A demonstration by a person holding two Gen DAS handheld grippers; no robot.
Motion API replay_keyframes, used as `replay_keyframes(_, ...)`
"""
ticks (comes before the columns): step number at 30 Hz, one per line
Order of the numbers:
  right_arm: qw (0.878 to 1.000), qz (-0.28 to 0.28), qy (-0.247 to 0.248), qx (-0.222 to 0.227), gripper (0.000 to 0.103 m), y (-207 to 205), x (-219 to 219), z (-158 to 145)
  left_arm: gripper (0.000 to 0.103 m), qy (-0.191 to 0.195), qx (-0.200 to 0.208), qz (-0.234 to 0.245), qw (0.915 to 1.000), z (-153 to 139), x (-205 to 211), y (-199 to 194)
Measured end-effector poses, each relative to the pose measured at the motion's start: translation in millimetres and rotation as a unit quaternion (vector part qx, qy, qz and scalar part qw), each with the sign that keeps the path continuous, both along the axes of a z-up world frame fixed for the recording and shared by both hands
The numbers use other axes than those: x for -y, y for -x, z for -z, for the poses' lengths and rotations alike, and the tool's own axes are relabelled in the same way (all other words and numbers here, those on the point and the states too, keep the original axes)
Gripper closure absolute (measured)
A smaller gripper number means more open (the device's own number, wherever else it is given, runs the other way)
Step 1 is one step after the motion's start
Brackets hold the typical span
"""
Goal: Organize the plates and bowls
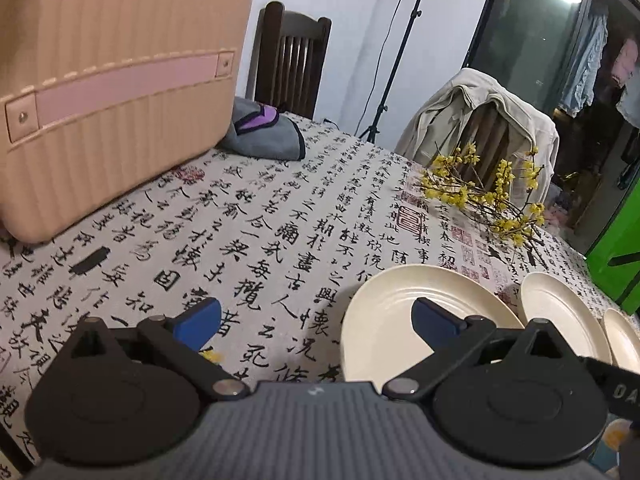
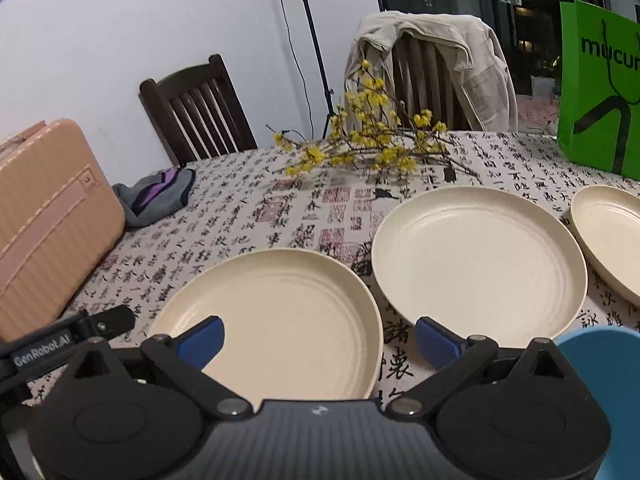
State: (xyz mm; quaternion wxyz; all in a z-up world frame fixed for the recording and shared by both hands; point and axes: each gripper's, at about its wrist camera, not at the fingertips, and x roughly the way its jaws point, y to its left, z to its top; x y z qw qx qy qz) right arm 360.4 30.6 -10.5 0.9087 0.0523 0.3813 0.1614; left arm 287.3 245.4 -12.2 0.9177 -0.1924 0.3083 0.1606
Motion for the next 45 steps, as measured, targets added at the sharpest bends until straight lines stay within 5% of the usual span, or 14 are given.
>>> replay_keyframes(21,1.0,-0.009,-0.009,-0.007,0.018,5.9,1.8,-6.2,0.0,0.017,-0.013,0.024,0.9995,11.4,2.5,-4.5)
replay_keyframes(40,0.997,0.002,0.082,-0.014,0.052,-11.5,-14.9,26.6,0.0,0.009,-0.038,0.03,0.9988,23.0,7.2,-13.0)
replay_keyframes(43,0.996,-0.004,0.086,-0.013,0.056,-13.3,-16.3,30.1,0.005,0.013,-0.04,0.037,0.9985,25.5,8.4,-14.4)
replay_keyframes(45,0.996,-0.004,0.093,-0.005,0.06,-13.9,-17.2,31.7,0.017,0.018,-0.041,0.041,0.9981,26.9,8.0,-15.9)
